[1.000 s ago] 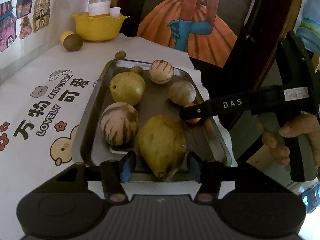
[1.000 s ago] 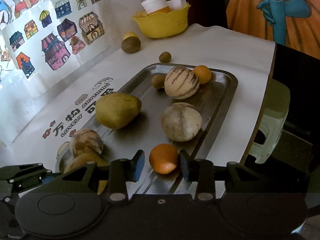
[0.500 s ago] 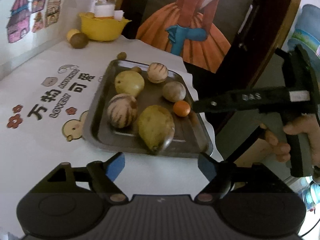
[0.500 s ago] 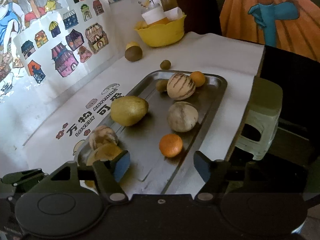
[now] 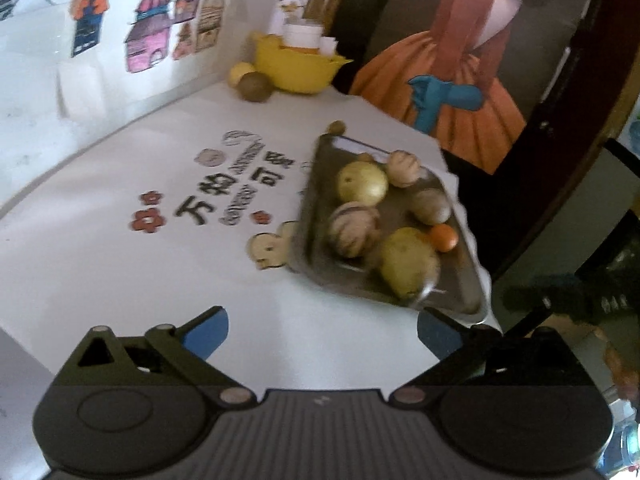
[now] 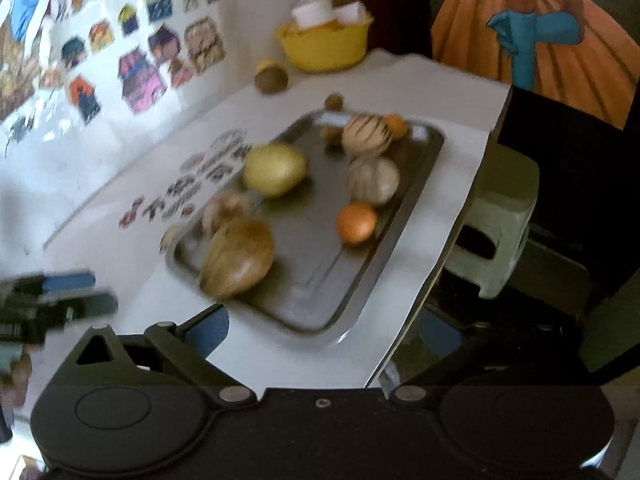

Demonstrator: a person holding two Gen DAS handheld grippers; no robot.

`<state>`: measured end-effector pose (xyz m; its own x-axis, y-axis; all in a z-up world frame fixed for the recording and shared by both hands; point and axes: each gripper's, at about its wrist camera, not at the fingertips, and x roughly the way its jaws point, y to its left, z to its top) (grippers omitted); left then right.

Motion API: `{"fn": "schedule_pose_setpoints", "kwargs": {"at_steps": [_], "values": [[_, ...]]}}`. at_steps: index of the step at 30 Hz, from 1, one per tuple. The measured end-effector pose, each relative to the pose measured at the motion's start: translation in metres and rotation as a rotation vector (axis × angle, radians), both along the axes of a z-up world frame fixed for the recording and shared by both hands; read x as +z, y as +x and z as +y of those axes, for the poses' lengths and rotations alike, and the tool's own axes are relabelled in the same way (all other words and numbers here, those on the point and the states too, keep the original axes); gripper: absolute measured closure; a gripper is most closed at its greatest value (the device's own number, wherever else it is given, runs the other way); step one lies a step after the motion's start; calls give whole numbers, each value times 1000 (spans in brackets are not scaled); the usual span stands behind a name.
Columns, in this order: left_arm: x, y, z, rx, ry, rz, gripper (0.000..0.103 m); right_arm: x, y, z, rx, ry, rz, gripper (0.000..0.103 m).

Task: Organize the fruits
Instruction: 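Withdraw both open tools up and away from the tray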

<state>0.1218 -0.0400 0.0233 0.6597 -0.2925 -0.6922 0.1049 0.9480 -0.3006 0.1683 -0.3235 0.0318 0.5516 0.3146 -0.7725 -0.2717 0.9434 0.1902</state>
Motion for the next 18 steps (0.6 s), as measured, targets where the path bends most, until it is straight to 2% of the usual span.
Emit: {"fn": "schedule_pose_setpoints", "kwargs": {"at_steps": [6,11,18], "values": [[11,4,13,1,73,36,0,7,-18,22,43,-8,92,1],[24,10,21,-14,120,51,0,23,-16,35,66,-2,138,1],[48,31,34,6,158,58,0,48,0,50,89,-82,93,1]]}}
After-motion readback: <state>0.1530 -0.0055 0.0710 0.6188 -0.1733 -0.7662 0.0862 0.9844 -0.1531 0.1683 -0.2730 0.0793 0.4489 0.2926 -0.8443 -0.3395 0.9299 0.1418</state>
